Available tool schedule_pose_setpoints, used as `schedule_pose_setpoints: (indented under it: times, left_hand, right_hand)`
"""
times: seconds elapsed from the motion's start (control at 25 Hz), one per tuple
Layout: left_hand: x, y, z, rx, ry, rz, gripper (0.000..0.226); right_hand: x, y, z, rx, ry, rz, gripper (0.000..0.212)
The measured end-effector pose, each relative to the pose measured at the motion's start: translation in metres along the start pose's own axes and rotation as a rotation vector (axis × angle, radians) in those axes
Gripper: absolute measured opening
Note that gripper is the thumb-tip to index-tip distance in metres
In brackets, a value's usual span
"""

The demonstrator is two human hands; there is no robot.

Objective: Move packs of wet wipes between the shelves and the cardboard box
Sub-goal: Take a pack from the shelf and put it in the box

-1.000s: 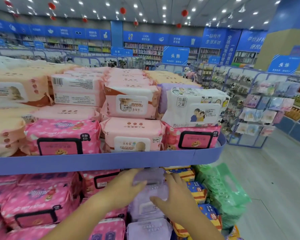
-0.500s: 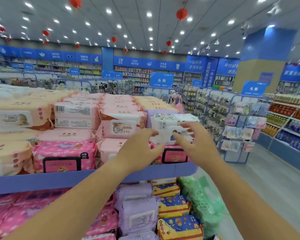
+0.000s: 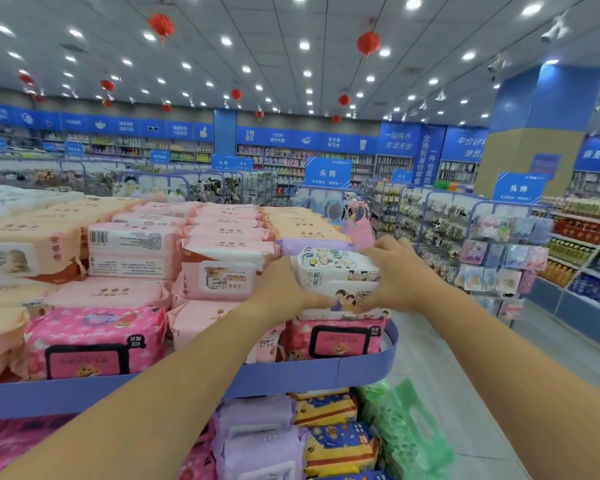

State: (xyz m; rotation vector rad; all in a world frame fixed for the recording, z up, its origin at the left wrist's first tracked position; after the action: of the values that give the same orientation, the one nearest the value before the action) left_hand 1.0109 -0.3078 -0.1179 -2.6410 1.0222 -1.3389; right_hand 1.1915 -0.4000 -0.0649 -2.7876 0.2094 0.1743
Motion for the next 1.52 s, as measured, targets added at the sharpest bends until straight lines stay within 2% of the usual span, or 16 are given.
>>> schedule_pose_setpoints:
  times: [0.08, 0.2, 0.28, 0.32, 0.44, 0.48, 0.56, 0.68, 0.76, 0.88, 1.0, 1.08, 1.2, 1.32, 1.44, 1.52]
  left_hand:
    - [0.010, 0.006, -0.001, -0.048, 0.047, 0.045, 0.094]
    - [0.024, 0.019, -0.010, -0.127, 0.068, 0.095, 0.075]
    - [0.025, 0.032, -0.033, -0.058, 0.164, 0.100, 0.077]
    - [0.023, 0.043, -0.050, -0.004, 0.225, 0.105, 0.071]
    - [-0.009, 0.082, -0.099, 0.183, 0.460, 0.035, 0.056]
    - [-0.022, 0.093, -0.112, 0.242, 0.526, 0.014, 0.062]
    - [-0.046, 0.115, -0.132, 0.355, 0.692, -0.017, 0.076]
    - [-0.066, 0.142, -0.150, 0.484, 0.829, -0.022, 0.048]
    - [-0.074, 0.158, -0.155, 0.539, 0.862, -0.029, 0.049]
    - [-0.090, 0.176, -0.160, 0.590, 0.885, -0.057, 0.044]
    - [-0.094, 0.190, -0.162, 0.598, 0.888, -0.068, 0.040]
    - [-0.096, 0.202, -0.166, 0.597, 0.893, -0.058, 0.042]
    - [-0.094, 0.231, -0.171, 0.599, 0.920, -0.049, 0.044]
    - [-0.106, 0.291, -0.184, 0.614, 0.964, -0.089, 0.048]
    - [-0.132, 0.392, -0.214, 0.651, 0.970, -0.152, 0.046]
    - [-0.159, 0.487, -0.250, 0.749, 0.941, -0.219, 0.049]
  right_hand:
    - [-0.001, 0.011, -0.004, 0.045, -0.054, -0.031, 0.119]
    - [-0.013, 0.026, -0.009, 0.114, -0.121, -0.086, 0.108]
    - [-0.034, 0.031, -0.018, 0.159, -0.222, -0.163, 0.105]
    - [-0.044, 0.030, -0.023, 0.158, -0.335, -0.196, 0.101]
    - [-0.057, 0.004, -0.026, 0.049, -0.818, -0.183, 0.067]
    - [-0.051, -0.016, -0.018, 0.019, -0.787, -0.143, 0.060]
    - [-0.044, -0.057, 0.008, -0.080, -0.341, -0.103, 0.063]
    - [-0.047, -0.104, 0.041, -0.201, 0.184, -0.088, 0.081]
    - [-0.056, -0.117, 0.039, -0.133, 0.341, -0.128, 0.087]
    - [-0.062, -0.101, 0.036, 0.017, 0.320, -0.184, 0.069]
    - [-0.056, -0.065, 0.024, 0.076, 0.134, -0.085, 0.057]
    - [-0.056, -0.034, -0.006, 0.117, -0.159, 0.018, 0.058]
    - [-0.092, 0.028, -0.030, 0.164, -0.627, 0.072, 0.045]
    - [-0.168, 0.098, 0.001, 0.091, -1.051, 0.110, 0.031]
    - [-0.259, 0.169, 0.063, -0.032, -1.355, 0.189, 0.023]
    - [-0.336, 0.217, 0.105, -0.111, -1.463, 0.202, 0.032]
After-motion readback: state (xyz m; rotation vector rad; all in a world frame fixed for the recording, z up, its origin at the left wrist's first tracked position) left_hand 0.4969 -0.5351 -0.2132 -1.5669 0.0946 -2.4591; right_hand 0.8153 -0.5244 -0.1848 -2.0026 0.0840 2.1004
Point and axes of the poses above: each hand's wrist, its own y-axis away from the middle knuckle, its own z-axis out of the palm, x = y × z, the point moved 8 cm from there along -y, towards the middle knuckle, and after that the axes turned 8 degrees about -y, right-handed, at the moved point
